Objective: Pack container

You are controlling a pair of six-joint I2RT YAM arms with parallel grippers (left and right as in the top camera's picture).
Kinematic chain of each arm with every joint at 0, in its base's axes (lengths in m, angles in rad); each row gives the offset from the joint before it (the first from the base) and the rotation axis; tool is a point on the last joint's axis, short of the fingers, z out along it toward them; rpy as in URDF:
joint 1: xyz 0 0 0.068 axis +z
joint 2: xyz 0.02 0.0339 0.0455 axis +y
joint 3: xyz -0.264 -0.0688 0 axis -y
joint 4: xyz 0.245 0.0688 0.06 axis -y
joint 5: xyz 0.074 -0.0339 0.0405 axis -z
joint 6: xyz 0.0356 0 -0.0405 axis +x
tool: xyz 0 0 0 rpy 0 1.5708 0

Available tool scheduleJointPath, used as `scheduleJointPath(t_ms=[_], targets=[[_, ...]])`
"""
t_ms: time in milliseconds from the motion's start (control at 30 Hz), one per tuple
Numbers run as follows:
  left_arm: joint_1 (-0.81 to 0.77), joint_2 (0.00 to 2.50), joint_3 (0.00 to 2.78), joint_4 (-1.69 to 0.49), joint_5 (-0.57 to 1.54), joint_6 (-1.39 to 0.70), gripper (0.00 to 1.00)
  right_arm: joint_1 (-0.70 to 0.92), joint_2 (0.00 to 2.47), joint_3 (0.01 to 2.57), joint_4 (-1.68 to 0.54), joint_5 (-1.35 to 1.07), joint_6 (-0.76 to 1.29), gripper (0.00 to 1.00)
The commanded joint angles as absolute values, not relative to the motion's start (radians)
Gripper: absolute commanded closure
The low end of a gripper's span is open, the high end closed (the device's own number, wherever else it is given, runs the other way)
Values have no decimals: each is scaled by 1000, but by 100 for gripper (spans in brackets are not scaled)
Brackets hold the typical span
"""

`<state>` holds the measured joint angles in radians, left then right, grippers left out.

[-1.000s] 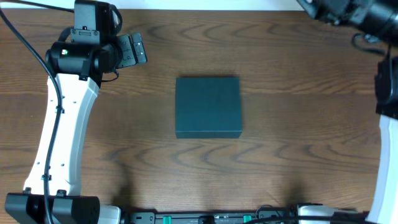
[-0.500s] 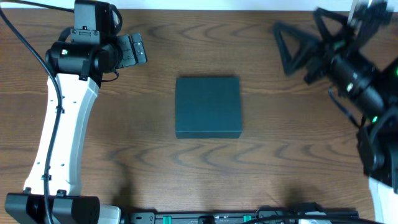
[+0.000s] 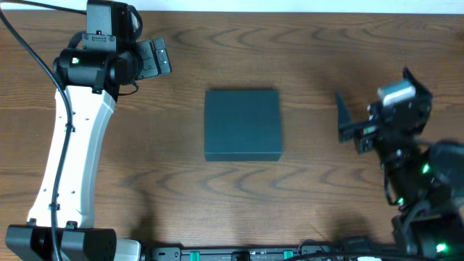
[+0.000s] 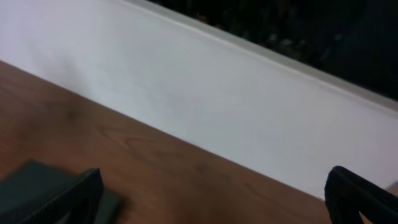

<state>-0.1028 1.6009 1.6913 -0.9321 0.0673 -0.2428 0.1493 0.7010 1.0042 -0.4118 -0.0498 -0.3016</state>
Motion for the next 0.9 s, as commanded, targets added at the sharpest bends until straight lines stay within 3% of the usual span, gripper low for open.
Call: scheduleJointPath(t_ms=[0, 267, 867], targets=[[-101, 1596, 1713, -933, 55, -245, 2, 150, 588, 842, -307, 7, -368, 1], [-101, 1596, 1713, -933, 55, -245, 2, 115, 379, 516, -62, -27, -362, 1], [-101, 1596, 1713, -933, 55, -245, 1, -1, 93, 126, 100, -109, -230, 1]])
